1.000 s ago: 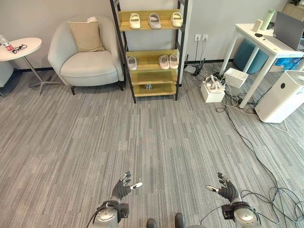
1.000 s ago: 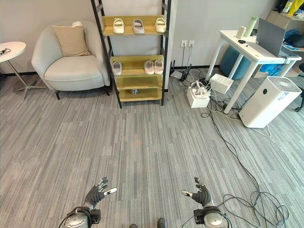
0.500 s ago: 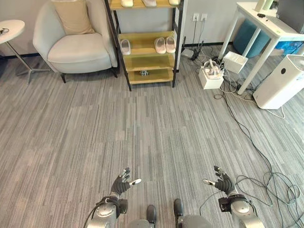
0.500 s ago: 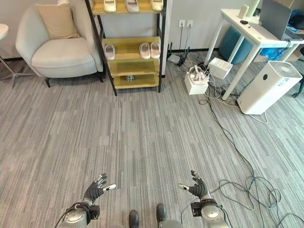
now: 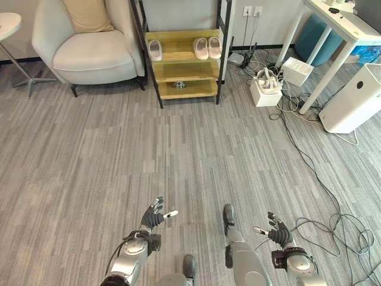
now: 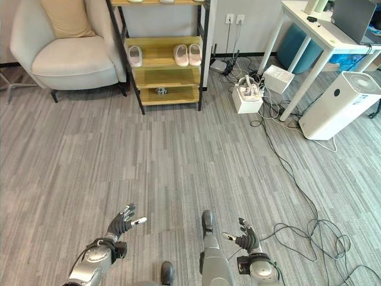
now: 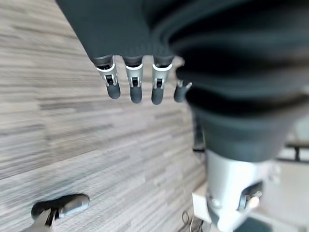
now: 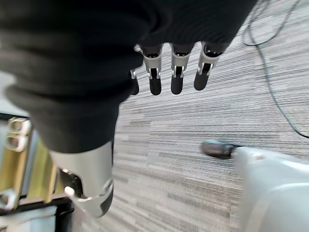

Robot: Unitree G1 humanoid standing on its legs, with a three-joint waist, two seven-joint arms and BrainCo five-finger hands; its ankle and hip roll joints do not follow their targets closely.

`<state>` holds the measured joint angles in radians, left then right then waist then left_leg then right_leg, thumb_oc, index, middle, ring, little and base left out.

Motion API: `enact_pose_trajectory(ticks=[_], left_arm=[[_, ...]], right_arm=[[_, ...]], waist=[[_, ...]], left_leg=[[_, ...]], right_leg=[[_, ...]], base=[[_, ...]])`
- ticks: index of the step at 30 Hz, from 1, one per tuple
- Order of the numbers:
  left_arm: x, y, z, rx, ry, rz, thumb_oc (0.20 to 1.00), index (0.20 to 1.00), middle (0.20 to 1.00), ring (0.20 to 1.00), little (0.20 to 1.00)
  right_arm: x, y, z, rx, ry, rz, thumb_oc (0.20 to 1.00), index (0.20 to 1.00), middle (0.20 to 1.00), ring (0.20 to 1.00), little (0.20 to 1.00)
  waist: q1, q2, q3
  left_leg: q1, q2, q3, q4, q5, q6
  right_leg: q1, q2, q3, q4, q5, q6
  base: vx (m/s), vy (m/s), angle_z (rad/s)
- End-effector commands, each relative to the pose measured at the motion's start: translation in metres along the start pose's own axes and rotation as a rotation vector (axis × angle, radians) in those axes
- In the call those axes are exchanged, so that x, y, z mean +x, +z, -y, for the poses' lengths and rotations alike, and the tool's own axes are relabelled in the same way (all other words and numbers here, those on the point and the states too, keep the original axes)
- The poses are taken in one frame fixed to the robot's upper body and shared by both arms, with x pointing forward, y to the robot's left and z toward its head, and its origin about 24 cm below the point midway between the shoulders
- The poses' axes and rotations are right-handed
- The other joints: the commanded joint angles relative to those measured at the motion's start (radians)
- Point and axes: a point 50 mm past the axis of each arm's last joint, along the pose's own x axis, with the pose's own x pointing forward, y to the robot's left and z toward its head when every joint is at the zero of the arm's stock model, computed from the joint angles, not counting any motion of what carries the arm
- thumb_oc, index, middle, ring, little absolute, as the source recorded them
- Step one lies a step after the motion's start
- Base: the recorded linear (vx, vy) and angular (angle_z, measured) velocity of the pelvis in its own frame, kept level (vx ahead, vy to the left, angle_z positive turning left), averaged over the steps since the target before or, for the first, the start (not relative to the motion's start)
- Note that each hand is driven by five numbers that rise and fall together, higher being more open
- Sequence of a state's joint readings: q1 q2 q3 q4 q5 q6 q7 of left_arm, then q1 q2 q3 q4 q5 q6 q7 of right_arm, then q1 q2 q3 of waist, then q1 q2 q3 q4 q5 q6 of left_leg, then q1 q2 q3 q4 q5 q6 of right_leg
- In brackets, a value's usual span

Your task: Arrange the slippers neatly on the shoe rack.

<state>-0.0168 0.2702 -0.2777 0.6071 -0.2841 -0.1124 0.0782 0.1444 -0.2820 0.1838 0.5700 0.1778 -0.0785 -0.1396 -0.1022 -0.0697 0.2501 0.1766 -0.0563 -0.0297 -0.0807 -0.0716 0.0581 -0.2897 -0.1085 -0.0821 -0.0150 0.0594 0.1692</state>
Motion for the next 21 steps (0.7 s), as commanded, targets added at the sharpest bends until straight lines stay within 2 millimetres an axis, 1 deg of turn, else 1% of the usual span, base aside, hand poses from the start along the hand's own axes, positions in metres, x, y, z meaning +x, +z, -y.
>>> enact_pose_trajectory(ticks=[1, 2, 3, 4, 5, 6, 8, 9, 10, 11, 12, 13, 14, 15, 16, 17, 18, 19, 21], left_arm=[[0.002, 0.018, 0.007, 0.037, -0.040, 0.098, 1.000, 1.000, 1.000, 1.000, 1.000], [0.002, 0.018, 0.007, 0.037, -0.040, 0.098, 1.000, 1.000, 1.000, 1.000, 1.000], [0.002, 0.017, 0.012, 0.025, -0.054, 0.094, 1.000, 1.000, 1.000, 1.000, 1.000], [0.001, 0.017, 0.013, 0.019, -0.062, 0.097, 1.000, 1.000, 1.000, 1.000, 1.000], [0.001, 0.015, 0.014, 0.010, -0.071, 0.083, 1.000, 1.000, 1.000, 1.000, 1.000], [0.001, 0.015, 0.014, 0.010, -0.071, 0.083, 1.000, 1.000, 1.000, 1.000, 1.000], [0.002, 0.014, 0.012, 0.002, -0.067, 0.075, 1.000, 1.000, 1.000, 1.000, 1.000], [0.001, 0.012, 0.011, -0.005, -0.060, 0.068, 1.000, 1.000, 1.000, 1.000, 1.000], [0.001, 0.012, 0.011, -0.016, -0.057, 0.067, 1.000, 1.000, 1.000, 1.000, 1.000], [0.002, 0.012, 0.012, -0.020, -0.057, 0.066, 1.000, 1.000, 1.000, 1.000, 1.000], [0.003, 0.013, 0.013, -0.023, -0.062, 0.067, 1.000, 1.000, 1.000, 1.000, 1.000], [0.003, 0.014, 0.014, -0.025, -0.064, 0.070, 1.000, 1.000, 1.000, 1.000, 1.000], [0.004, 0.013, 0.015, -0.020, -0.067, 0.065, 1.000, 1.000, 1.000, 1.000, 1.000], [0.004, 0.013, 0.017, -0.019, -0.073, 0.066, 1.000, 1.000, 1.000, 1.000, 1.000], [0.004, 0.014, 0.019, -0.018, -0.080, 0.069, 1.000, 1.000, 1.000, 1.000, 1.000], [0.004, 0.015, 0.021, -0.013, -0.086, 0.071, 1.000, 1.000, 1.000, 1.000, 1.000], [0.005, 0.017, 0.022, -0.002, -0.087, 0.080, 1.000, 1.000, 1.000, 1.000, 1.000], [0.006, 0.019, 0.020, 0.001, -0.077, 0.081, 1.000, 1.000, 1.000, 1.000, 1.000], [0.006, 0.017, 0.018, -0.003, -0.070, 0.078, 1.000, 1.000, 1.000, 1.000, 1.000]], right_arm=[[0.000, 0.013, 0.015, -0.022, -0.016, 0.076, 1.000, 1.000, 1.000, 1.000, 1.000], [0.000, 0.013, 0.015, -0.022, -0.016, 0.076, 1.000, 1.000, 1.000, 1.000, 1.000], [-0.003, 0.011, 0.023, -0.035, -0.025, 0.077, 1.000, 1.000, 1.000, 1.000, 1.000], [-0.004, 0.011, 0.025, -0.039, -0.024, 0.081, 1.000, 1.000, 1.000, 1.000, 1.000], [-0.003, 0.013, 0.029, -0.042, -0.025, 0.091, 1.000, 1.000, 1.000, 1.000, 1.000], [-0.003, 0.013, 0.029, -0.043, -0.025, 0.091, 1.000, 1.000, 1.000, 1.000, 1.000], [-0.003, 0.019, 0.029, -0.044, -0.013, 0.118, 1.000, 1.000, 1.000, 1.000, 1.000], [-0.003, 0.020, 0.030, -0.042, -0.012, 0.125, 1.000, 1.000, 1.000, 1.000, 1.000], [-0.002, 0.022, 0.031, -0.044, -0.015, 0.128, 1.000, 1.000, 1.000, 1.000, 1.000], [-0.001, 0.023, 0.032, -0.046, -0.020, 0.132, 1.000, 1.000, 1.000, 1.000, 1.000], [-0.001, 0.024, 0.032, -0.043, -0.024, 0.134, 1.000, 1.000, 1.000, 1.000, 1.000], [0.000, 0.025, 0.033, -0.034, -0.031, 0.135, 1.000, 1.000, 1.000, 1.000, 1.000], [0.001, 0.027, 0.034, -0.028, -0.037, 0.140, 1.000, 1.000, 1.000, 1.000, 1.000], [0.001, 0.027, 0.035, -0.023, -0.040, 0.141, 1.000, 1.000, 1.000, 1.000, 1.000], [0.002, 0.028, 0.035, -0.021, -0.044, 0.141, 1.000, 1.000, 1.000, 1.000, 1.000], [0.002, 0.028, 0.035, -0.022, -0.048, 0.141, 1.000, 1.000, 1.000, 1.000, 1.000], [0.004, 0.028, 0.033, -0.026, -0.055, 0.140, 1.000, 1.000, 1.000, 1.000, 1.000], [0.005, 0.027, 0.032, -0.027, -0.061, 0.126, 1.000, 1.000, 1.000, 1.000, 1.000], [0.004, 0.026, 0.031, -0.030, -0.055, 0.126, 1.000, 1.000, 1.000, 1.000, 1.000]], waist=[[-0.041, 0.033, -0.037], [-0.041, 0.033, -0.037], [-0.051, 0.049, -0.056], [-0.055, 0.057, -0.061], [-0.055, 0.064, -0.063], [-0.055, 0.064, -0.063], [-0.046, 0.060, -0.056], [-0.042, 0.055, -0.054], [-0.033, 0.045, -0.045], [-0.027, 0.033, -0.034], [-0.019, 0.019, -0.025], [-0.009, 0.009, -0.019], [0.001, -0.004, -0.015], [0.008, -0.011, -0.012], [0.015, -0.007, -0.010], [0.024, 0.002, -0.008], [0.045, 0.018, -0.004], [0.054, 0.014, -0.008], [0.058, 0.015, -0.016]], left_leg=[[0.156, 0.041, -0.043, -0.007, -0.189, -0.069], [0.156, 0.041, -0.043, -0.007, -0.189, -0.069], [0.156, 0.096, -0.044, -0.007, -0.148, -0.098], [0.143, 0.115, -0.048, 0.016, -0.116, -0.112], [0.090, 0.135, -0.050, 0.124, -0.038, -0.137], [0.088, 0.135, -0.051, 0.128, -0.039, -0.138], [0.044, 0.128, -0.059, 0.258, 0.043, -0.151], [0.025, 0.127, -0.056, 0.324, 0.086, -0.166], [-0.014, 0.128, -0.041, 0.388, 0.113, -0.168], [-0.058, 0.128, -0.013, 0.435, 0.101, -0.153], [-0.105, 0.124, 0.017, 0.451, 0.070, -0.137], [-0.139, 0.117, 0.041, 0.440, 0.039, -0.122], [-0.180, 0.102, 0.065, 0.398, -0.014, -0.102], [-0.215, 0.091, 0.078, 0.354, -0.042, -0.094], [-0.246, 0.089, 0.085, 0.279, -0.017, -0.098], [-0.273, 0.098, 0.088, 0.194, 0.042, -0.105], [-0.332, 0.111, 0.095, 0.062, 0.134, -0.118], [-0.364, 0.113, 0.117, -0.006, 0.164, -0.128], [-0.362, 0.114, 0.117, -0.007, 0.163, -0.132]], right_leg=[[0.049, 0.060, 0.010, -0.040, 0.107, -0.010], [0.049, 0.060, 0.010, -0.040, 0.107, -0.010], [0.056, 0.083, 0.006, -0.022, 0.093, -0.029], [0.060, 0.096, 0.007, -0.015, 0.080, -0.040], [0.081, 0.117, 0.012, -0.005, 0.050, -0.064], [0.080, 0.116, 0.011, -0.004, 0.049, -0.064], [0.119, 0.134, 0.022, -0.004, 0.027, -0.089], [0.140, 0.138, 0.025, -0.010, 0.015, -0.099], [0.165, 0.132, 0.030, -0.016, -0.002, -0.109], [0.187, 0.122, 0.037, -0.020, -0.016, -0.115], [0.209, 0.107, 0.044, -0.024, -0.028, -0.116], [0.231, 0.097, 0.047, -0.030, -0.037, -0.115], [0.253, 0.081, 0.049, -0.036, -0.049, -0.110], [0.272, 0.068, 0.053, -0.040, -0.058, -0.104], [0.293, 0.064, 0.053, -0.044, -0.071, -0.101], [0.317, 0.070, 0.052, -0.049, -0.085, -0.101], [0.365, 0.079, 0.049, -0.058, -0.110, -0.103], [0.410, 0.076, 0.049, -0.071, -0.131, -0.095], [0.423, 0.076, 0.061, -0.071, -0.137, -0.091]], base=[[0.23, -0.136, 0.56], [0.45, -0.313, 0.60], [0.31, -0.244, 0.54], [0.48, -0.368, 0.73], [0.26, -0.192, 0.54], [0.25, -0.180, 0.36], [0.22, -0.128, -0.12], [0.26, -0.143, -0.29], [0.23, -0.124, -0.40], [0.22, -0.104, -0.29], [0.22, -0.066, -0.28], [0.26, -0.027, -0.03], [0.27, 0.012, 0.01], [0.28, 0.051, 0.08], [0.28, 0.079, 0.03], [0.38, 0.126, 0.02], [0.50, 0.164, 0.18], [0.51, 0.186, 0.08], [0.36, 0.157, -0.15]])
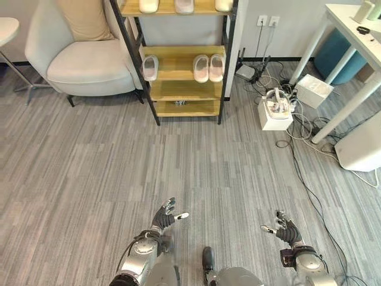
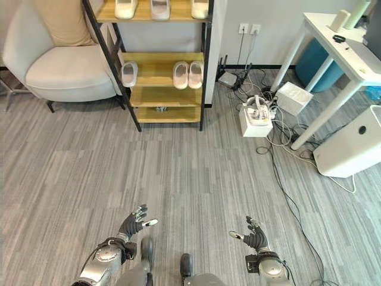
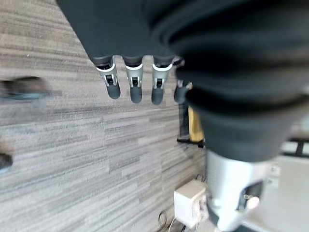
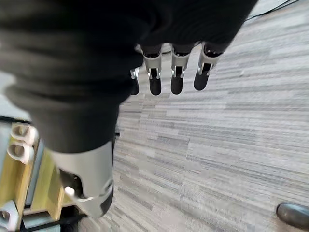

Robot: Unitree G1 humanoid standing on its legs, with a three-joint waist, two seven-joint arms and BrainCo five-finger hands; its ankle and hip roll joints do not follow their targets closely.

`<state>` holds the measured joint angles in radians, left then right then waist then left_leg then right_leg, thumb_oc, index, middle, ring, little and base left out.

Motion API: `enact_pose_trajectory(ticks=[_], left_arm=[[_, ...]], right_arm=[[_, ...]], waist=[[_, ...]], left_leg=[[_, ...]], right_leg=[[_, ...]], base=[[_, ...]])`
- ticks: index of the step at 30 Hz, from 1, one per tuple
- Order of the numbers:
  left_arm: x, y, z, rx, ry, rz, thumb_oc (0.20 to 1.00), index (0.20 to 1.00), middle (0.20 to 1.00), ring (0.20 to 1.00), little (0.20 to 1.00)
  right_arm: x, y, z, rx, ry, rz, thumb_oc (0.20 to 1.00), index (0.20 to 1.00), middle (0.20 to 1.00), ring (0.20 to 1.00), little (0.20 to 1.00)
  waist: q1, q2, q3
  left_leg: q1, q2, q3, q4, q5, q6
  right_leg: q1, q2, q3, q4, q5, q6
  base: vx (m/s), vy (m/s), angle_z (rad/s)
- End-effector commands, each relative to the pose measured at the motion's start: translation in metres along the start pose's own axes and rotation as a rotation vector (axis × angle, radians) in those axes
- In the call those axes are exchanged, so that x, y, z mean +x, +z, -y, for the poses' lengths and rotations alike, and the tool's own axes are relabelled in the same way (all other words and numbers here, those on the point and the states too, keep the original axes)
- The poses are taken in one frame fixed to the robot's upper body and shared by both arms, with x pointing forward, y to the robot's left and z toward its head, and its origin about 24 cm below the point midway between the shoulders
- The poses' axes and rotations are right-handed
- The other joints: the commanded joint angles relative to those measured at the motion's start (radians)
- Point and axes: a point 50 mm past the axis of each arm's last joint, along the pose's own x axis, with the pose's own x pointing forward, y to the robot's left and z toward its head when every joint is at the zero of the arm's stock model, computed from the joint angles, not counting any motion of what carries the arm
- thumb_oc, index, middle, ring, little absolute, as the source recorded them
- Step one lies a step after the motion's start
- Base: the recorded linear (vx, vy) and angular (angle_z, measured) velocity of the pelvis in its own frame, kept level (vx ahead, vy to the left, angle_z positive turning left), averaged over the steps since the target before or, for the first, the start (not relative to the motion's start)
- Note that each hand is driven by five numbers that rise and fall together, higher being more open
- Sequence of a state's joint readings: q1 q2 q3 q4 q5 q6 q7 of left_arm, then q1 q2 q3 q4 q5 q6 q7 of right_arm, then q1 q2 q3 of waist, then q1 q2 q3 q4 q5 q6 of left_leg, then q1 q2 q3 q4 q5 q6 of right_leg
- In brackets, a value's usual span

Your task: Arrange the slippers neatly on the shoe rack.

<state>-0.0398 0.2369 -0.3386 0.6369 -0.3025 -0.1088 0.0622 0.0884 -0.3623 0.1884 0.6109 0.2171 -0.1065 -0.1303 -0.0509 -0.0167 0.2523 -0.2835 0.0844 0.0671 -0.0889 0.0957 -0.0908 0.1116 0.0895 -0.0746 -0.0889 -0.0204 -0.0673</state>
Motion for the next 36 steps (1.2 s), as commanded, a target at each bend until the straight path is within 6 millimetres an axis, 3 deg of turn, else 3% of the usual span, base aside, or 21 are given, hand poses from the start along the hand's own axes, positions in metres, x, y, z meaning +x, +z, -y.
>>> enact_pose_trajectory(ticks=[1, 5, 7, 9, 12, 14, 16, 17, 18, 21, 23, 25, 27, 29, 30, 31, 33, 36], left_arm=[[-0.002, 0.014, -0.007, 0.003, 0.018, 0.085, 1.000, 1.000, 1.000, 1.000, 1.000], [-0.004, 0.008, -0.010, 0.011, 0.019, 0.064, 1.000, 1.000, 1.000, 1.000, 1.000], [-0.007, 0.009, -0.016, 0.030, 0.024, 0.066, 1.000, 1.000, 1.000, 1.000, 1.000], [-0.008, 0.010, -0.021, 0.037, 0.034, 0.073, 1.000, 1.000, 1.000, 1.000, 1.000], [-0.009, 0.012, -0.022, 0.042, 0.032, 0.080, 1.000, 1.000, 1.000, 1.000, 1.000], [-0.009, 0.013, -0.022, 0.035, 0.030, 0.086, 1.000, 1.000, 1.000, 1.000, 1.000], [-0.009, 0.014, -0.021, 0.033, 0.024, 0.092, 1.000, 1.000, 1.000, 1.000, 1.000], [-0.010, 0.015, -0.021, 0.027, 0.022, 0.099, 1.000, 1.000, 1.000, 1.000, 1.000], [-0.008, 0.018, -0.018, 0.033, 0.009, 0.107, 1.000, 1.000, 1.000, 1.000, 1.000], [-0.004, 0.025, -0.015, 0.062, -0.014, 0.127, 1.000, 1.000, 1.000, 1.000, 1.000], [-0.001, 0.023, -0.009, 0.086, -0.045, 0.115, 1.000, 1.000, 1.000, 1.000, 1.000], [0.000, 0.020, -0.004, 0.087, -0.060, 0.100, 1.000, 1.000, 1.000, 1.000, 1.000], [0.000, 0.017, 0.000, 0.057, -0.066, 0.090, 1.000, 1.000, 1.000, 1.000, 1.000], [0.000, 0.014, 0.002, 0.034, -0.066, 0.075, 1.000, 1.000, 1.000, 1.000, 1.000], [0.000, 0.014, 0.002, 0.034, -0.066, 0.075, 1.000, 1.000, 1.000, 1.000, 1.000], [-0.001, 0.011, 0.001, 0.023, -0.061, 0.064, 1.000, 1.000, 1.000, 1.000, 1.000], [-0.001, 0.012, 0.002, 0.020, -0.060, 0.066, 1.000, 1.000, 1.000, 1.000, 1.000], [-0.001, 0.010, 0.001, 0.014, -0.055, 0.056, 1.000, 1.000, 1.000, 1.000, 1.000]], right_arm=[[-0.007, 0.011, 0.003, -0.003, 0.001, 0.082, 1.000, 1.000, 1.000, 1.000, 1.000], [-0.006, 0.011, -0.003, -0.012, 0.029, 0.078, 1.000, 1.000, 1.000, 1.000, 1.000], [-0.006, 0.015, -0.014, -0.016, 0.072, 0.094, 1.000, 1.000, 1.000, 1.000, 1.000], [-0.004, 0.022, -0.021, -0.018, 0.092, 0.122, 1.000, 1.000, 1.000, 1.000, 1.000], [-0.005, 0.023, -0.024, -0.014, 0.101, 0.129, 1.000, 1.000, 1.000, 1.000, 1.000], [-0.006, 0.022, -0.024, -0.010, 0.102, 0.124, 1.000, 1.000, 1.000, 1.000, 1.000], [-0.005, 0.022, -0.024, -0.005, 0.100, 0.120, 1.000, 1.000, 1.000, 1.000, 1.000], [-0.005, 0.022, -0.023, -0.007, 0.094, 0.120, 1.000, 1.000, 1.000, 1.000, 1.000], [-0.004, 0.021, -0.023, 0.001, 0.092, 0.112, 1.000, 1.000, 1.000, 1.000, 1.000], [-0.004, 0.019, -0.023, -0.001, 0.093, 0.104, 1.000, 1.000, 1.000, 1.000, 1.000], [-0.006, 0.017, -0.020, -0.009, 0.095, 0.100, 1.000, 1.000, 1.000, 1.000, 1.000], [-0.009, 0.016, -0.015, -0.026, 0.094, 0.105, 1.000, 1.000, 1.000, 1.000, 1.000], [-0.011, 0.016, -0.009, -0.037, 0.091, 0.117, 1.000, 1.000, 1.000, 1.000, 1.000], [-0.010, 0.023, -0.005, -0.051, 0.098, 0.150, 1.000, 1.000, 1.000, 1.000, 1.000], [-0.010, 0.023, -0.005, -0.051, 0.098, 0.150, 1.000, 1.000, 1.000, 1.000, 1.000], [-0.011, 0.023, -0.002, -0.057, 0.095, 0.150, 1.000, 1.000, 1.000, 1.000, 1.000], [-0.010, 0.024, 0.000, -0.061, 0.089, 0.149, 1.000, 1.000, 1.000, 1.000, 1.000], [-0.010, 0.024, 0.006, -0.054, 0.065, 0.148, 1.000, 1.000, 1.000, 1.000, 1.000]], waist=[[0.011, -0.031, -0.040], [0.016, -0.046, -0.068], [0.023, -0.053, -0.066], [0.021, -0.045, -0.049], [0.013, -0.033, -0.040], [0.004, -0.027, -0.035], [-0.006, -0.021, -0.033], [-0.014, -0.019, -0.028], [-0.040, -0.023, -0.024], [-0.072, -0.018, -0.021], [-0.085, -0.024, -0.033], [-0.097, -0.018, -0.052], [-0.100, -0.006, -0.064], [-0.091, -0.001, -0.072], [-0.091, -0.001, -0.072], [-0.080, -0.008, -0.072], [-0.074, -0.014, -0.066], [-0.057, -0.035, -0.063]], left_leg=[[0.122, -0.030, 0.000, 0.002, 0.013, 0.020], [0.165, -0.058, 0.010, 0.005, 0.000, 0.049], [0.215, -0.083, 0.024, 0.011, -0.042, 0.081], [0.263, -0.093, 0.039, 0.010, -0.076, 0.104], [0.303, -0.085, 0.046, 0.002, -0.101, 0.111], [0.324, -0.084, 0.045, 0.002, -0.119, 0.109], [0.351, -0.082, 0.051, 0.002, -0.144, 0.103], [0.376, -0.079, 0.052, 0.002, -0.164, 0.099], [0.432, -0.077, 0.045, 0.002, -0.202, 0.082], [0.492, -0.052, 0.034, 0.002, -0.241, 0.057], [0.533, -0.040, 0.023, 0.002, -0.267, 0.044], [0.565, 0.005, 0.019, 0.012, -0.259, 0.021], [0.542, 0.050, 0.002, 0.091, -0.194, 0.000], [0.496, 0.058, -0.045, 0.241, -0.101, -0.010], [0.495, 0.058, -0.046, 0.241, -0.101, -0.010], [0.466, 0.057, -0.069, 0.324, -0.041, -0.012], [0.440, 0.050, -0.077, 0.356, -0.044, -0.003], [0.363, 0.025, -0.041, 0.316, -0.110, 0.022]], right_leg=[[0.051, -0.129, 0.075, 0.010, -0.076, 0.156], [0.055, -0.170, 0.108, 0.067, -0.094, 0.177], [-0.010, -0.187, 0.125, 0.243, -0.083, 0.210], [-0.101, -0.194, 0.113, 0.419, 0.001, 0.243], [-0.180, -0.192, 0.084, 0.492, 0.026, 0.240], [-0.207, -0.192, 0.059, 0.471, 0.018, 0.232], [-0.226, -0.198, 0.013, 0.367, -0.001, 0.221], [-0.234, -0.196, -0.007, 0.291, 0.011, 0.217], [-0.296, -0.194, -0.016, 0.110, 0.072, 0.229], [-0.336, -0.186, -0.002, 0.032, 0.109, 0.251], [-0.313, -0.183, 0.020, 0.033, 0.131, 0.239], [-0.298, -0.167, 0.015, 0.073, 0.123, 0.215], [-0.269, -0.137, 0.006, 0.081, 0.103, 0.187], [-0.207, -0.094, 0.011, 0.068, 0.070, 0.148], [-0.207, -0.094, 0.011, 0.068, 0.070, 0.148], [-0.169, -0.083, 0.017, 0.063, 0.044, 0.128], [-0.152, -0.086, 0.023, 0.064, 0.028, 0.121], [-0.105, -0.106, 0.028, 0.067, -0.009, 0.118]], base=[[0.43, 0.201, -0.37], [0.35, 0.184, -0.40], [0.31, 0.182, -0.23], [0.19, 0.109, -0.11], [0.17, 0.044, 0.01], [0.18, 0.000, 0.05], [0.24, -0.062, 0.05], [0.56, -0.215, 0.04], [0.48, -0.190, -0.15], [0.43, -0.204, -0.08], [0.45, -0.269, 0.25], [0.39, -0.289, 0.48], [0.31, -0.282, 0.56], [0.35, -0.314, 0.22], [0.41, -0.320, -0.12], [0.20, -0.146, -0.31], [0.22, -0.127, -0.31], [0.27, -0.076, -0.12]])
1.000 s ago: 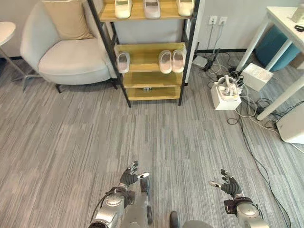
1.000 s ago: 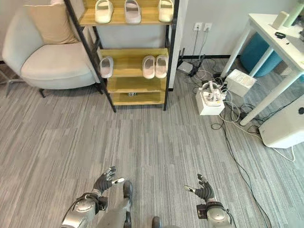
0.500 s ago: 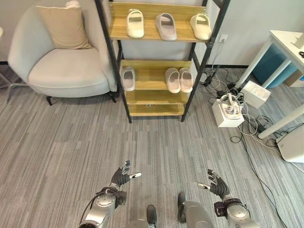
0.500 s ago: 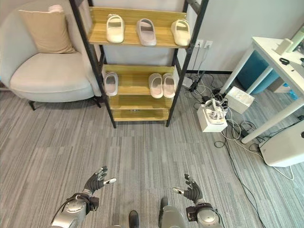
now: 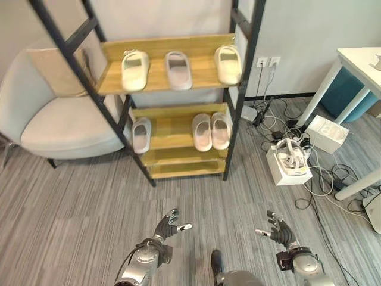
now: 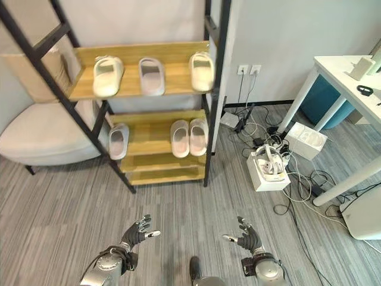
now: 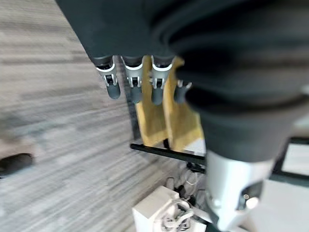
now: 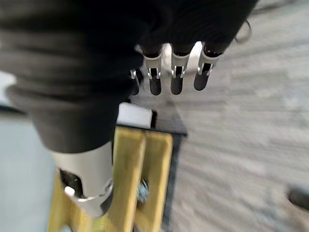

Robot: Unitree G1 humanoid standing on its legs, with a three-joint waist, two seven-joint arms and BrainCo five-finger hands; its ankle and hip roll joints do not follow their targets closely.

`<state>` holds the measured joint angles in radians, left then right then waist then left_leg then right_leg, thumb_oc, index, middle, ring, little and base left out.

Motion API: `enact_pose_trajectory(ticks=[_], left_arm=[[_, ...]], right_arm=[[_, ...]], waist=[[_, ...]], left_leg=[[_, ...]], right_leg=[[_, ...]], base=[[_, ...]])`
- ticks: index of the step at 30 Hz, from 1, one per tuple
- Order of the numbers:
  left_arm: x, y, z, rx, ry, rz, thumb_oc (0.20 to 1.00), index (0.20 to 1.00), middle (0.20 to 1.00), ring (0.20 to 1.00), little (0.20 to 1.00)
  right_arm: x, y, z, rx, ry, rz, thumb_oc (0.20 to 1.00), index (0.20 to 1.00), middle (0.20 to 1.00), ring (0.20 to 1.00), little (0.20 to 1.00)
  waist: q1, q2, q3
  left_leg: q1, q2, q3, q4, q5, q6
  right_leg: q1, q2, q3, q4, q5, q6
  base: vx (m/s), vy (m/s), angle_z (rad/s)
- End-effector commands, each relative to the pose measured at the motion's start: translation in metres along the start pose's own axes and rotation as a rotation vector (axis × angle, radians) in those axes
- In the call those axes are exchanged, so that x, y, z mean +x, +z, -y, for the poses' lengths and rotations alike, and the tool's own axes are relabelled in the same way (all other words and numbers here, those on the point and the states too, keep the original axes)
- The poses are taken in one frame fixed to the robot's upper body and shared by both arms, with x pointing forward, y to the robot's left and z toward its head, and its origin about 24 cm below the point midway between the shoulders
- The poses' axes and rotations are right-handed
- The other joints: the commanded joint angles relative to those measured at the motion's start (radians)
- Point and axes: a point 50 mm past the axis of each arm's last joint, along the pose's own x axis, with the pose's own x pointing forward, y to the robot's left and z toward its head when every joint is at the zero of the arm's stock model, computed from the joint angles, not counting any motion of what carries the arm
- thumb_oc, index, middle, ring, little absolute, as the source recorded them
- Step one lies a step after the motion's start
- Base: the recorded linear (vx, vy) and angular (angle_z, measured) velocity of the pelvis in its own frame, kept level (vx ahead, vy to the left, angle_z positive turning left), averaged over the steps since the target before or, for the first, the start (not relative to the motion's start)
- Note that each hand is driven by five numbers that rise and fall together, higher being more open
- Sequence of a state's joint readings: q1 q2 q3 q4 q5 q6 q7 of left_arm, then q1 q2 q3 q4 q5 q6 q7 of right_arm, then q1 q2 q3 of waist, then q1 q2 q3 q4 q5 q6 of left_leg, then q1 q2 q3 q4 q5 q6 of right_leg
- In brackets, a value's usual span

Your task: Arrange the slippers neatly on the shoe rack.

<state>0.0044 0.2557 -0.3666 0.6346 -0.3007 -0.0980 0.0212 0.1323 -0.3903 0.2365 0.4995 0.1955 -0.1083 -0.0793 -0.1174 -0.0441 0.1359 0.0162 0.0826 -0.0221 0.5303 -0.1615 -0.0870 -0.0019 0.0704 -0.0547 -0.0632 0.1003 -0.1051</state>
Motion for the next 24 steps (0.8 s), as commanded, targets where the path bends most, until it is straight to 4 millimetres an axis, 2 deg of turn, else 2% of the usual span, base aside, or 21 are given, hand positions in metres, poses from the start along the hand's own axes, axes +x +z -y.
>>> enact_pose_trajectory(ticks=[1, 2, 3, 4, 5, 7, 10, 11, 12, 14, 16, 19, 20, 21, 22, 23, 24], left_arm=[[0.007, 0.026, -0.001, -0.005, -0.004, 0.110, 1.000, 1.000, 1.000, 1.000, 1.000], [0.007, 0.024, -0.001, -0.005, 0.001, 0.097, 1.000, 1.000, 1.000, 1.000, 1.000], [0.007, 0.023, -0.002, -0.004, 0.007, 0.093, 1.000, 1.000, 1.000, 1.000, 1.000], [0.007, 0.023, -0.002, -0.004, 0.007, 0.092, 1.000, 1.000, 1.000, 1.000, 1.000], [0.007, 0.024, -0.003, 0.001, 0.014, 0.094, 1.000, 1.000, 1.000, 1.000, 1.000], [0.008, 0.025, -0.006, 0.000, 0.031, 0.098, 1.000, 1.000, 1.000, 1.000, 1.000], [0.008, 0.025, -0.007, -0.001, 0.037, 0.099, 1.000, 1.000, 1.000, 1.000, 1.000], [0.005, 0.021, -0.011, -0.012, 0.051, 0.091, 1.000, 1.000, 1.000, 1.000, 1.000], [0.004, 0.018, -0.010, -0.013, 0.052, 0.083, 1.000, 1.000, 1.000, 1.000, 1.000], [0.001, 0.012, -0.011, -0.018, 0.052, 0.067, 1.000, 1.000, 1.000, 1.000, 1.000], [0.000, 0.010, -0.012, -0.017, 0.050, 0.061, 1.000, 1.000, 1.000, 1.000, 1.000], [-0.003, 0.009, -0.012, -0.004, 0.040, 0.058, 1.000, 1.000, 1.000, 1.000, 1.000], [-0.003, 0.009, -0.013, -0.001, 0.038, 0.059, 1.000, 1.000, 1.000, 1.000, 1.000], [-0.003, 0.009, -0.014, 0.001, 0.042, 0.058, 1.000, 1.000, 1.000, 1.000, 1.000], [-0.003, 0.009, -0.014, 0.001, 0.042, 0.058, 1.000, 1.000, 1.000, 1.000, 1.000], [-0.003, 0.010, -0.015, 0.006, 0.044, 0.062, 1.000, 1.000, 1.000, 1.000, 1.000], [-0.003, 0.011, -0.016, 0.008, 0.044, 0.063, 1.000, 1.000, 1.000, 1.000, 1.000]], right_arm=[[-0.003, 0.014, 0.017, -0.002, -0.048, 0.083, 1.000, 1.000, 1.000, 1.000, 1.000], [-0.002, 0.014, 0.019, -0.001, -0.056, 0.078, 1.000, 1.000, 1.000, 1.000, 1.000], [-0.001, 0.013, 0.019, -0.002, -0.058, 0.074, 1.000, 1.000, 1.000, 1.000, 1.000], [-0.001, 0.013, 0.019, -0.002, -0.058, 0.074, 1.000, 1.000, 1.000, 1.000, 1.000], [-0.001, 0.013, 0.019, -0.003, -0.064, 0.073, 1.000, 1.000, 1.000, 1.000, 1.000], [-0.001, 0.009, 0.018, 0.002, -0.077, 0.054, 1.000, 1.000, 1.000, 1.000, 1.000], [-0.001, 0.008, 0.018, 0.001, -0.077, 0.049, 1.000, 1.000, 1.000, 1.000, 1.000], [-0.002, 0.006, 0.015, -0.002, -0.062, 0.037, 1.000, 1.000, 1.000, 1.000, 1.000], [-0.004, 0.004, 0.014, -0.004, -0.058, 0.034, 1.000, 1.000, 1.000, 1.000, 1.000], [-0.005, 0.002, 0.009, -0.004, -0.034, 0.023, 1.000, 1.000, 1.000, 1.000, 1.000], [-0.005, 0.000, 0.007, 0.004, -0.026, 0.019, 1.000, 1.000, 1.000, 1.000, 1.000], [-0.006, -0.001, -0.001, 0.005, 0.001, 0.012, 1.000, 1.000, 1.000, 1.000, 1.000], [-0.006, -0.001, -0.002, 0.001, 0.008, 0.011, 1.000, 1.000, 1.000, 1.000, 1.000], [-0.005, -0.001, -0.003, -0.002, 0.009, 0.010, 1.000, 1.000, 1.000, 1.000, 1.000], [-0.005, -0.001, -0.004, -0.002, 0.010, 0.011, 1.000, 1.000, 1.000, 1.000, 1.000], [-0.002, 0.003, -0.008, 0.010, 0.018, 0.026, 1.000, 1.000, 1.000, 1.000, 1.000], [-0.002, 0.003, -0.010, 0.017, 0.019, 0.027, 1.000, 1.000, 1.000, 1.000, 1.000]], waist=[[0.018, -0.015, 0.059], [0.037, -0.023, 0.068], [0.046, -0.019, 0.074], [0.047, -0.020, 0.076], [0.058, -0.012, 0.082], [0.077, -0.007, 0.090], [0.083, -0.009, 0.092], [0.091, 0.000, 0.078], [0.091, 0.004, 0.068], [0.091, -0.010, 0.037], [0.092, -0.016, 0.028], [0.093, -0.025, 0.017], [0.092, -0.025, 0.020], [0.088, -0.024, 0.025], [0.089, -0.025, 0.025], [0.082, -0.020, 0.038], [0.080, -0.014, 0.044]], left_leg=[[0.042, 0.015, 0.060, -0.322, 0.120, 0.025], [-0.045, -0.008, 0.080, -0.379, 0.118, 0.031], [-0.081, -0.008, 0.083, -0.422, 0.154, 0.028], [-0.076, -0.009, 0.083, -0.427, 0.155, 0.028], [-0.120, -0.006, 0.085, -0.472, 0.209, 0.020], [-0.170, -0.013, 0.115, -0.588, 0.263, 0.012], [-0.180, -0.015, 0.127, -0.601, 0.272, 0.012], [-0.169, -0.008, 0.138, -0.617, 0.277, 0.011], [-0.162, -0.006, 0.136, -0.617, 0.301, 0.012], [-0.138, -0.024, 0.152, -0.606, 0.291, 0.031], [-0.129, -0.033, 0.158, -0.603, 0.281, 0.039], [-0.094, -0.066, 0.160, -0.600, 0.241, 0.069], [-0.081, -0.074, 0.158, -0.601, 0.229, 0.079], [-0.064, -0.083, 0.158, -0.604, 0.216, 0.088], [-0.064, -0.084, 0.159, -0.604, 0.216, 0.088], [-0.034, -0.094, 0.161, -0.608, 0.196, 0.105], [-0.024, -0.091, 0.161, -0.612, 0.190, 0.108]], right_leg=[[0.026, -0.093, 0.010, 0.041, -0.142, 0.157], [0.063, -0.098, 0.017, 0.039, -0.168, 0.159], [0.084, -0.092, 0.020, 0.036, -0.179, 0.159], [0.087, -0.094, 0.020, 0.036, -0.181, 0.159], [0.109, -0.083, 0.021, 0.035, -0.193, 0.158], [0.159, -0.076, 0.024, 0.039, -0.223, 0.158], [0.175, -0.077, 0.030, 0.040, -0.231, 0.159], [0.199, -0.076, 0.046, 0.045, -0.245, 0.165], [0.214, -0.080, 0.045, 0.042, -0.252, 0.169], [0.224, -0.116, 0.059, 0.056, -0.253, 0.192], [0.219, -0.129, 0.066, 0.070, -0.252, 0.202], [0.185, -0.158, 0.080, 0.179, -0.241, 0.234], [0.153, -0.161, 0.082, 0.243, -0.224, 0.246], [0.124, -0.167, 0.086, 0.300, -0.178, 0.263], [0.122, -0.167, 0.087, 0.303, -0.180, 0.264], [0.062, -0.180, 0.083, 0.414, -0.089, 0.291], [0.033, -0.179, 0.080, 0.463, -0.071, 0.298]], base=[[0.34, -0.019, -0.14], [0.33, -0.005, -0.20], [0.24, 0.003, -0.22], [0.19, 0.018, -0.07], [0.18, 0.015, -0.09], [0.36, 0.069, -0.18], [0.20, 0.074, -0.18], [0.31, 0.162, -0.21], [0.42, 0.228, -0.34], [0.39, 0.237, -0.39], [0.22, 0.154, -0.13], [0.18, 0.176, 0.17], [0.13, 0.167, 0.16], [0.08, 0.120, 0.08], [0.09, 0.135, 0.05], [0.08, 0.105, 0.02], [0.12, 0.136, 0.07]])
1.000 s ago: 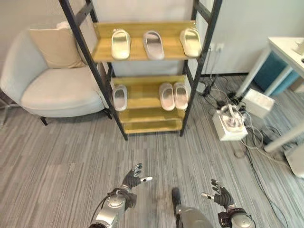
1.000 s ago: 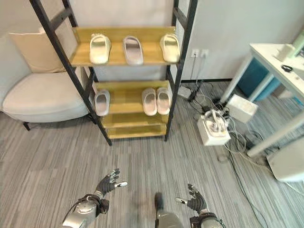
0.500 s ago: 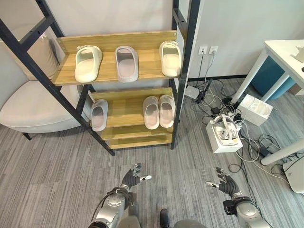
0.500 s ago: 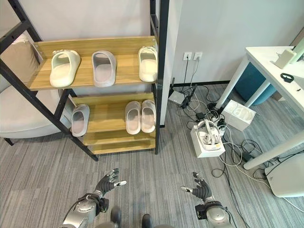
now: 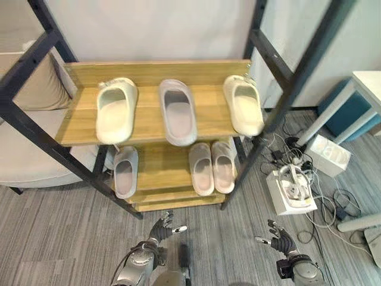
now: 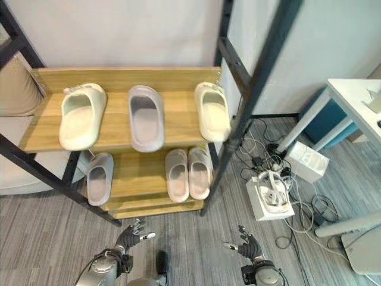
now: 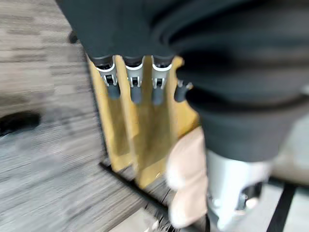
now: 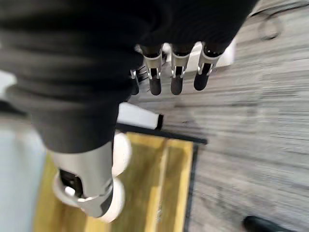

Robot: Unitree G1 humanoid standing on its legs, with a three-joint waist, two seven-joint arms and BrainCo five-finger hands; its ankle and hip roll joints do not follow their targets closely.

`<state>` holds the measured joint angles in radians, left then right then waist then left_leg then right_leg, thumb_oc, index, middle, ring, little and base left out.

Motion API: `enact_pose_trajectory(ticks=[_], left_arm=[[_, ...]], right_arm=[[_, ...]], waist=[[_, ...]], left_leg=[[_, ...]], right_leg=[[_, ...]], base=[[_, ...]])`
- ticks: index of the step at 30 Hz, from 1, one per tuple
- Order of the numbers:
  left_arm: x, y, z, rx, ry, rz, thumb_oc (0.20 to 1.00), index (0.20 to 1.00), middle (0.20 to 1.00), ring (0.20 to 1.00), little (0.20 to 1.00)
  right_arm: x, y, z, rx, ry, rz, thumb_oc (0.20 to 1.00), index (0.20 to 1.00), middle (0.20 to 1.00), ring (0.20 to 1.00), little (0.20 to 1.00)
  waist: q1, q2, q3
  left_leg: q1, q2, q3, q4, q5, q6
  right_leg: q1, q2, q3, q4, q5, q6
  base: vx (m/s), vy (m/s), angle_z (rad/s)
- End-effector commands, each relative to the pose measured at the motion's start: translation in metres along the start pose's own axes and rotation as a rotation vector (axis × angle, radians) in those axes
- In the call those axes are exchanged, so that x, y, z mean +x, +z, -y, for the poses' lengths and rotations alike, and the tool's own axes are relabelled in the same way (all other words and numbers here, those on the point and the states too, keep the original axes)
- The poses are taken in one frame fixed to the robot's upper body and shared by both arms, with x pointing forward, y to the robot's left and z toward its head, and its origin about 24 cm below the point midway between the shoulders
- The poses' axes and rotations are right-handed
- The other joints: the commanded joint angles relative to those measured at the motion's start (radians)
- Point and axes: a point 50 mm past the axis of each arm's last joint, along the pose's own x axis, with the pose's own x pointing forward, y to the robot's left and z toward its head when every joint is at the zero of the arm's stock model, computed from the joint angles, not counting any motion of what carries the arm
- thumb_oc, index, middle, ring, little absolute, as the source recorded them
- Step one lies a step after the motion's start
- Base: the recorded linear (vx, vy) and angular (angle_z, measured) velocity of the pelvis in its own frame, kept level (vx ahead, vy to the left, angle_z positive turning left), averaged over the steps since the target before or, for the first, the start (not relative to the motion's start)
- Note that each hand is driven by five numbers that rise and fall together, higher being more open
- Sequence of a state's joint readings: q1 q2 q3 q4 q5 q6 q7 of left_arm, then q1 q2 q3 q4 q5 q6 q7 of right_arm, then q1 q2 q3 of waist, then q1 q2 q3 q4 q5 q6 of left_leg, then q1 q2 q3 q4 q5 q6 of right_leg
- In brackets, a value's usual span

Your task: Arrange the slippers neatly on the shoe rack.

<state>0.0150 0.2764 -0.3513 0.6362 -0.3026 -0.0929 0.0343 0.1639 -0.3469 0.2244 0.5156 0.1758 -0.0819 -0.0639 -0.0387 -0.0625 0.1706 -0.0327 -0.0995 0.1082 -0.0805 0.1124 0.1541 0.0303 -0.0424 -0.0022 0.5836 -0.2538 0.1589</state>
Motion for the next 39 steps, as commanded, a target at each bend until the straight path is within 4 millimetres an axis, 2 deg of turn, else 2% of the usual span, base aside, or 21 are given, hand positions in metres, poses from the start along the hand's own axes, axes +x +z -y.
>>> enact_pose_trajectory(ticks=[1, 3, 5, 6, 7, 10, 11, 13, 14, 15, 17, 18, 20, 21, 23, 25, 30, 36, 39], left_arm=[[0.001, 0.015, -0.007, 0.007, 0.008, 0.077, 1.000, 1.000, 1.000, 1.000, 1.000], [0.001, 0.016, -0.009, 0.000, 0.017, 0.082, 1.000, 1.000, 1.000, 1.000, 1.000], [0.002, 0.019, -0.010, -0.006, 0.017, 0.094, 1.000, 1.000, 1.000, 1.000, 1.000], [0.002, 0.021, -0.011, -0.007, 0.019, 0.099, 1.000, 1.000, 1.000, 1.000, 1.000], [0.005, 0.025, -0.011, -0.017, 0.028, 0.113, 1.000, 1.000, 1.000, 1.000, 1.000], [0.005, 0.025, -0.012, -0.023, 0.037, 0.114, 1.000, 1.000, 1.000, 1.000, 1.000], [0.004, 0.024, -0.013, -0.023, 0.037, 0.114, 1.000, 1.000, 1.000, 1.000, 1.000], [0.004, 0.023, -0.013, -0.023, 0.034, 0.111, 1.000, 1.000, 1.000, 1.000, 1.000], [0.005, 0.025, -0.010, -0.032, 0.023, 0.113, 1.000, 1.000, 1.000, 1.000, 1.000], [0.005, 0.025, -0.010, -0.032, 0.023, 0.113, 1.000, 1.000, 1.000, 1.000, 1.000], [0.007, 0.028, -0.008, -0.035, 0.017, 0.119, 1.000, 1.000, 1.000, 1.000, 1.000], [0.008, 0.030, -0.006, -0.041, 0.010, 0.127, 1.000, 1.000, 1.000, 1.000, 1.000], [0.006, 0.028, -0.002, -0.032, -0.002, 0.121, 1.000, 1.000, 1.000, 1.000, 1.000], [0.005, 0.027, -0.002, -0.035, 0.002, 0.121, 1.000, 1.000, 1.000, 1.000, 1.000], [0.004, 0.022, 0.003, -0.044, -0.013, 0.106, 1.000, 1.000, 1.000, 1.000, 1.000], [0.003, 0.020, 0.002, -0.035, -0.022, 0.105, 1.000, 1.000, 1.000, 1.000, 1.000], [0.000, 0.016, -0.007, -0.029, 0.000, 0.091, 1.000, 1.000, 1.000, 1.000, 1.000], [-0.003, 0.011, -0.007, -0.047, 0.000, 0.076, 1.000, 1.000, 1.000, 1.000, 1.000], [-0.005, 0.005, -0.005, -0.049, -0.010, 0.060, 1.000, 1.000, 1.000, 1.000, 1.000]], right_arm=[[0.003, 0.018, -0.001, -0.003, 0.001, 0.092, 1.000, 1.000, 1.000, 1.000, 1.000], [0.002, 0.015, -0.004, 0.008, 0.005, 0.079, 1.000, 1.000, 1.000, 1.000, 1.000], [0.002, 0.014, -0.004, 0.015, 0.003, 0.076, 1.000, 1.000, 1.000, 1.000, 1.000], [0.003, 0.014, -0.003, 0.017, -0.001, 0.076, 1.000, 1.000, 1.000, 1.000, 1.000], [0.005, 0.018, -0.003, 0.022, -0.008, 0.085, 1.000, 1.000, 1.000, 1.000, 1.000], [0.004, 0.018, -0.003, 0.009, -0.006, 0.091, 1.000, 1.000, 1.000, 1.000, 1.000], [0.002, 0.020, -0.001, 0.000, -0.004, 0.107, 1.000, 1.000, 1.000, 1.000, 1.000], [0.002, 0.020, 0.000, 0.000, -0.006, 0.109, 1.000, 1.000, 1.000, 1.000, 1.000], [0.002, 0.021, 0.004, -0.001, -0.013, 0.111, 1.000, 1.000, 1.000, 1.000, 1.000], [0.002, 0.021, 0.004, -0.001, -0.013, 0.111, 1.000, 1.000, 1.000, 1.000, 1.000], [0.004, 0.022, 0.011, -0.014, -0.027, 0.112, 1.000, 1.000, 1.000, 1.000, 1.000], [0.004, 0.022, 0.014, -0.019, -0.035, 0.111, 1.000, 1.000, 1.000, 1.000, 1.000], [0.001, 0.018, 0.024, 0.005, -0.082, 0.095, 1.000, 1.000, 1.000, 1.000, 1.000], [0.002, 0.017, 0.025, 0.009, -0.079, 0.090, 1.000, 1.000, 1.000, 1.000, 1.000], [0.001, 0.014, 0.025, 0.009, -0.079, 0.078, 1.000, 1.000, 1.000, 1.000, 1.000], [0.001, 0.013, 0.019, 0.027, -0.060, 0.074, 1.000, 1.000, 1.000, 1.000, 1.000], [0.004, 0.017, 0.001, 0.008, 0.003, 0.084, 1.000, 1.000, 1.000, 1.000, 1.000], [0.002, 0.013, -0.001, -0.012, 0.014, 0.073, 1.000, 1.000, 1.000, 1.000, 1.000], [0.000, 0.018, 0.001, -0.067, 0.019, 0.099, 1.000, 1.000, 1.000, 1.000, 1.000]], waist=[[0.000, 0.012, 0.014], [-0.007, 0.022, 0.018], [-0.016, 0.030, 0.020], [-0.019, 0.032, 0.022], [-0.025, 0.025, 0.026], [-0.027, 0.018, 0.022], [-0.025, 0.012, 0.014], [-0.024, 0.009, 0.017], [-0.019, -0.002, 0.030], [-0.020, -0.002, 0.030], [-0.011, -0.013, 0.044], [-0.013, -0.014, 0.044], [-0.016, -0.002, 0.026], [-0.014, 0.008, 0.017], [-0.030, 0.029, -0.007], [-0.030, 0.023, -0.021], [0.000, 0.006, -0.030], [0.002, 0.003, -0.038], [0.000, 0.005, -0.039]], left_leg=[[0.037, 0.096, 0.029, -0.007, -0.092, -0.131], [0.058, 0.099, 0.021, -0.007, -0.109, -0.134], [0.070, 0.105, 0.010, -0.007, -0.119, -0.141], [0.075, 0.107, 0.008, -0.007, -0.121, -0.145], [0.097, 0.105, 0.000, -0.007, -0.133, -0.158], [0.108, 0.109, -0.003, -0.007, -0.135, -0.164], [0.116, 0.115, -0.007, -0.003, -0.135, -0.173], [0.114, 0.121, -0.011, 0.018, -0.136, -0.179], [0.072, 0.132, -0.027, 0.120, -0.149, -0.195], [0.068, 0.133, -0.029, 0.127, -0.152, -0.195], [0.007, 0.144, -0.060, 0.211, -0.137, -0.226], [-0.001, 0.162, -0.060, 0.203, -0.130, -0.228], [0.005, 0.273, -0.044, 0.053, -0.033, -0.242], [0.025, 0.275, -0.067, 0.006, -0.034, -0.244], [0.034, 0.264, -0.063, -0.007, -0.052, -0.256], [0.051, 0.239, -0.050, -0.007, -0.076, -0.251], [0.080, 0.204, -0.020, -0.007, -0.112, -0.224], [0.102, 0.201, -0.017, -0.007, -0.121, -0.220], [0.111, 0.204, -0.017, -0.007, -0.123, -0.221]], right_leg=[[-0.024, -0.071, 0.014, -0.154, 0.289, 0.036], [-0.054, -0.084, -0.025, -0.173, 0.263, 0.019], [-0.062, -0.079, -0.054, -0.265, 0.214, 0.002], [-0.062, -0.075, -0.062, -0.326, 0.199, -0.006], [-0.072, -0.065, -0.065, -0.499, 0.226, -0.010], [-0.051, -0.053, -0.040, -0.543, 0.233, -0.010], [-0.016, -0.039, -0.016, -0.576, 0.228, -0.027], [0.003, -0.035, -0.018, -0.592, 0.225, -0.036], [0.027, -0.032, -0.024, -0.607, 0.220, -0.056], [0.027, -0.032, -0.026, -0.608, 0.221, -0.056], [0.043, -0.041, -0.029, -0.618, 0.217, -0.071], [0.050, -0.047, -0.035, -0.626, 0.214, -0.071], [0.054, -0.060, -0.050, -0.618, 0.192, -0.057], [0.050, -0.055, -0.042, -0.610, 0.181, -0.053], [0.054, -0.074, -0.040, -0.601, 0.180, -0.037], [0.049, -0.106, -0.033, -0.599, 0.204, -0.019], [0.056, -0.147, -0.023, -0.630, 0.241, 0.009], [0.077, -0.149, -0.019, -0.649, 0.242, 0.010], [0.088, -0.148, -0.022, -0.663, 0.245, 0.009]], base=[[0.11, 0.083, 0.25], [0.14, 0.037, 0.28], [0.15, -0.036, 0.11], [0.20, -0.177, 0.14], [0.14, -0.158, 0.13], [0.06, -0.167, 0.09], [0.05, -0.154, 0.17], [0.01, -0.156, 0.15], [-0.03, -0.147, 0.19], [-0.07, -0.121, 0.44], [-0.06, 0.001, 0.31], [0.02, 0.124, 0.09], [0.10, 0.220, 0.22], [0.11, 0.209, 0.16], [0.13, 0.256, -0.16], [0.11, 0.265, -0.01], [0.03, 0.157, 0.00], [0.00, 0.007, -0.04], [0.00, -0.030, -0.08]])
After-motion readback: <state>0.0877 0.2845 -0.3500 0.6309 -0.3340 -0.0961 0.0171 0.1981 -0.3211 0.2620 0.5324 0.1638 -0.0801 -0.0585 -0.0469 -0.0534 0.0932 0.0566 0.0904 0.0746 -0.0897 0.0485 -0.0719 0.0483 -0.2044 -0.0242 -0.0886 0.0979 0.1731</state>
